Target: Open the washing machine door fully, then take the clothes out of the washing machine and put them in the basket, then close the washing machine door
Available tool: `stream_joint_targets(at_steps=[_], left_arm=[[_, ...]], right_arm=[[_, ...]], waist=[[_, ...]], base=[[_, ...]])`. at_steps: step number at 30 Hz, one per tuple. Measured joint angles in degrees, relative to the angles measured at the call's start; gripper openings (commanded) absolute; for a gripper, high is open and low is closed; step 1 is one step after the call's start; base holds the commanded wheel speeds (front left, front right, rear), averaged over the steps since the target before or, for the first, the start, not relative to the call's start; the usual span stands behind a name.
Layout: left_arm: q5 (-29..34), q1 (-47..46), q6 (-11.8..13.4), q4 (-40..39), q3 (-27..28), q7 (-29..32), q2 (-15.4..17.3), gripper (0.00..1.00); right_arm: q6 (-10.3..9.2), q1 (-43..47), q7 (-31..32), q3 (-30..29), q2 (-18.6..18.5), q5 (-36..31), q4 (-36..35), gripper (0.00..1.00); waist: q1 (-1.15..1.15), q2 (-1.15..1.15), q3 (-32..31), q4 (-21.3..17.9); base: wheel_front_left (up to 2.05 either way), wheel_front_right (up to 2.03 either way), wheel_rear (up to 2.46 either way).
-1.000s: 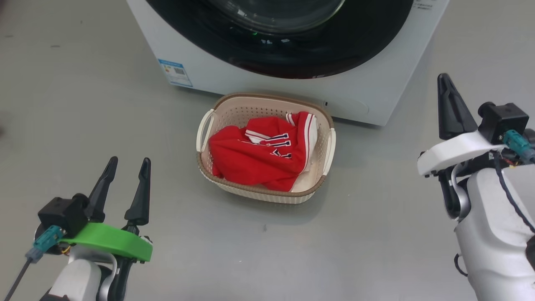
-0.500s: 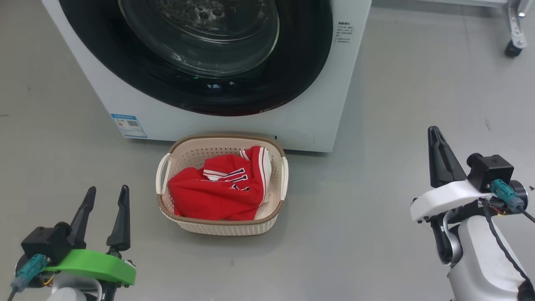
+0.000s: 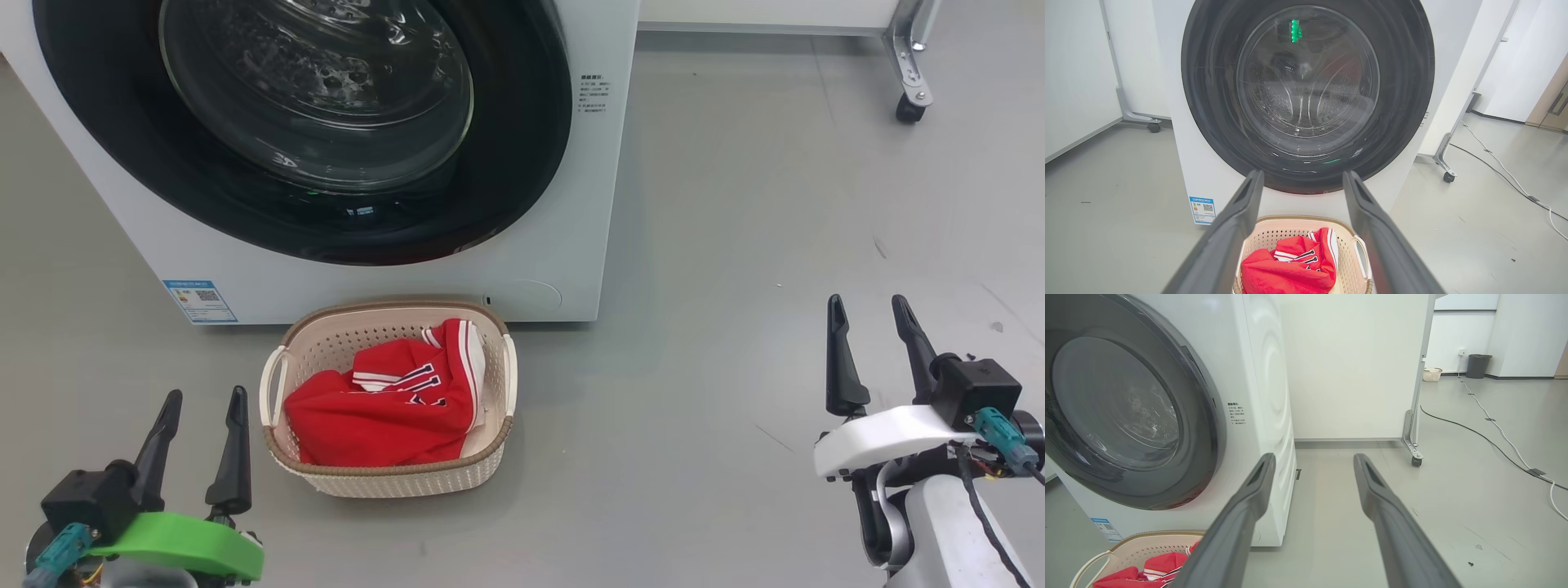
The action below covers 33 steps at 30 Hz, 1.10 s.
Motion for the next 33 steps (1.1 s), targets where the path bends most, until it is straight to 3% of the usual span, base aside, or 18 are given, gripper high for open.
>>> stream_joint_targets(at_steps=[33], left_arm=[[3.02,0.38,0.00,-0.33,1.87,0.00,-2.04,1.00]], right_arm=[[-0.05,4.83,0.00,-1.42,0.90,-0.70,-4.82,1.00]], waist=[[0.00,0.00,0.05,-0.93]], base=[[0.00,0.00,0.00]])
